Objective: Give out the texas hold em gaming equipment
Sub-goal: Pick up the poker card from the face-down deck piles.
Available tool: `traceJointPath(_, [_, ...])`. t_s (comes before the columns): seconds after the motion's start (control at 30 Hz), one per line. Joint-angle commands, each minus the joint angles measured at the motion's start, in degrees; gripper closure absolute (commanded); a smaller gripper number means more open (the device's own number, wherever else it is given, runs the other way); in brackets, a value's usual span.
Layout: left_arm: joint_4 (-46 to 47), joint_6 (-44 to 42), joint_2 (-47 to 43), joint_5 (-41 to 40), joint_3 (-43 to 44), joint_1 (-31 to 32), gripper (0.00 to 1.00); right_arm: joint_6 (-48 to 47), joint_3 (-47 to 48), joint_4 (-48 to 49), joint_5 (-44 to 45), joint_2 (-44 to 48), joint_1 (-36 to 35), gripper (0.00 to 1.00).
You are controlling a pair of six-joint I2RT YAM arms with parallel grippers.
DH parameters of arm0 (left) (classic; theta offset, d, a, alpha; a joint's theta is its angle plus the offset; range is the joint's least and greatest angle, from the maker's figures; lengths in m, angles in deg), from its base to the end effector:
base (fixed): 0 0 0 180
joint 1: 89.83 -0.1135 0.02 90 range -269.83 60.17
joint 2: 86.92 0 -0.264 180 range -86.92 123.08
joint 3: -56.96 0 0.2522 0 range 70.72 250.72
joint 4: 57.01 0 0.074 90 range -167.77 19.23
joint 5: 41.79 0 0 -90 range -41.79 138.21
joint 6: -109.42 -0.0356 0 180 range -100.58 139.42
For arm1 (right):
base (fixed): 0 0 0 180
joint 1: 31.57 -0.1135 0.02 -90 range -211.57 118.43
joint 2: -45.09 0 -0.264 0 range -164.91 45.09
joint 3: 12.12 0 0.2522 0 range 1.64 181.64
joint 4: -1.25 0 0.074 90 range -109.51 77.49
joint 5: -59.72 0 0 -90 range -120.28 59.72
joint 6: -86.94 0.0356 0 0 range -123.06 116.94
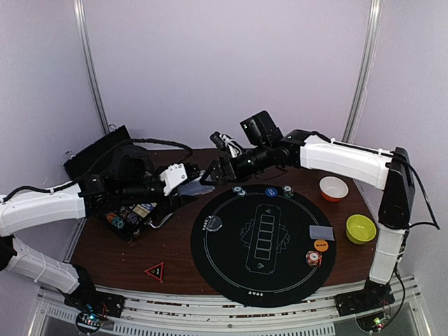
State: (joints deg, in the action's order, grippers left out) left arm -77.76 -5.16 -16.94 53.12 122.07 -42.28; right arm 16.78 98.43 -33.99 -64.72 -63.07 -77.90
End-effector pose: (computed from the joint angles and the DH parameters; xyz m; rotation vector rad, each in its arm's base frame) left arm 0.1865 -0.2084 0.2928 1.2406 1.6103 -0.3401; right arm 0.2900 0.3330 0.3188 -0.9028 2.1449 1.2781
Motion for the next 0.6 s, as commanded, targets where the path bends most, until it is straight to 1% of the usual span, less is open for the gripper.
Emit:
traceJointPath(0.0, [3.95,-0.75,-0.13,-0.71,1.46,-0.41,0.44,-4.46,2.65,-6.24,4.15,0.73,-0.37,0.23])
traceJointPath(0.07, [3.92,-0.86,0.06,-0.81,1.64,-0.43,0.44,-4.71,3.43,-7.04,4.83,0.8,-0.32,0.27])
traceJointPath(0.23, [4.0,-1.1,0.28,-1.02,1.67,-0.41,0.44,-4.45,4.1,-7.27,4.07,0.96,-0.3,0.34])
traceJointPath(0.37, [3.66,-1.41,0.34,-1.38,1.73,-0.44,0.44,-5.02,5.16,-8.69,2.64,1.12,-0.26,0.46])
traceJointPath(0.53, [3.42,-1.52,0.61,-1.68,1.63,-0.43,0.44,-4.61,5.85,-8.66,0.93,1.93,-0.27,0.67])
traceJointPath(0.57, [3.46,-1.37,0.7,-1.73,1.65,-0.44,0.44,-4.49,5.94,-8.65,0.63,1.98,-0.32,0.75])
